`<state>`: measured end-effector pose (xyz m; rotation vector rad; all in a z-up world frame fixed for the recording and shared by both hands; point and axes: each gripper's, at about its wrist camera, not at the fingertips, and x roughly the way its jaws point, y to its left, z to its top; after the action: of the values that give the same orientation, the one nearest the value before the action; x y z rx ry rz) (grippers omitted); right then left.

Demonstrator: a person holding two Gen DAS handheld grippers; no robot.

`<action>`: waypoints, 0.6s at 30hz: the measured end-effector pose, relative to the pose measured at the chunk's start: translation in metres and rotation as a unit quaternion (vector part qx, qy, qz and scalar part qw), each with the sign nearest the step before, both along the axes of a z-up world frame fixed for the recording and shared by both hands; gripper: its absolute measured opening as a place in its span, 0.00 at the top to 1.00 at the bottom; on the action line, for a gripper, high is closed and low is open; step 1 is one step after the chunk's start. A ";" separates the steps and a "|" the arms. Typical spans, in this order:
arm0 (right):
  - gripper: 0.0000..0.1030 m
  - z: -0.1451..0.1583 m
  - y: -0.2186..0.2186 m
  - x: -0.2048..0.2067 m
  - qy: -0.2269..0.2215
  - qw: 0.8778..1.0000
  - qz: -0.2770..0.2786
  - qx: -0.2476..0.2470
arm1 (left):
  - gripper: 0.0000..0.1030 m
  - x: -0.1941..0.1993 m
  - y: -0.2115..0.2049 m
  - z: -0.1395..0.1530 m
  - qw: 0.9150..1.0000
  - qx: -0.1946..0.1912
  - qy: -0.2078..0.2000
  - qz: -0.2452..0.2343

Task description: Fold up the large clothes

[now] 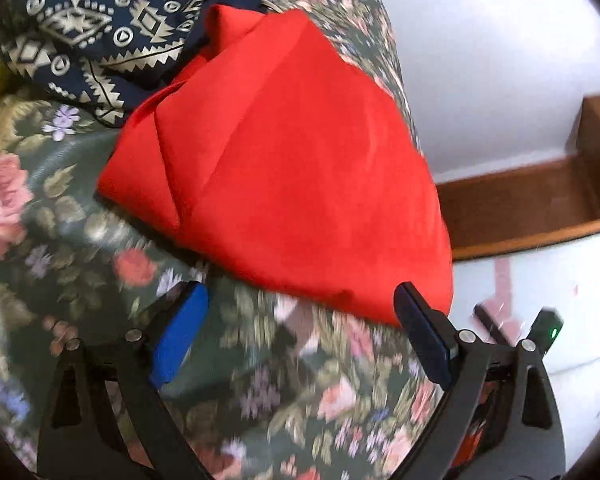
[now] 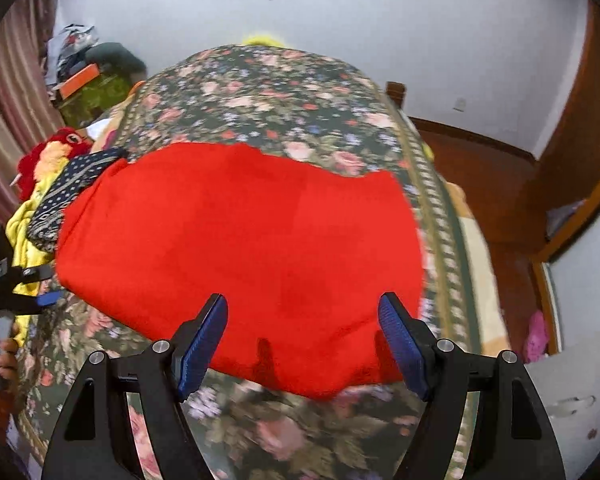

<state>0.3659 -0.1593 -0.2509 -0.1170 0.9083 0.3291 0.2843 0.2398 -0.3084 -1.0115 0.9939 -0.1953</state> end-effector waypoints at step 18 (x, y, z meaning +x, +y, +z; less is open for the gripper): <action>0.27 -0.020 0.091 0.041 0.031 0.997 0.074 -0.004 | 0.86 0.070 0.017 0.003 0.990 0.039 -0.058 0.120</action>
<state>0.4072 -0.0679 -0.2706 -0.1830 0.9646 0.4699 0.3545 0.2569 -0.3051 -1.0275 0.7606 -0.0162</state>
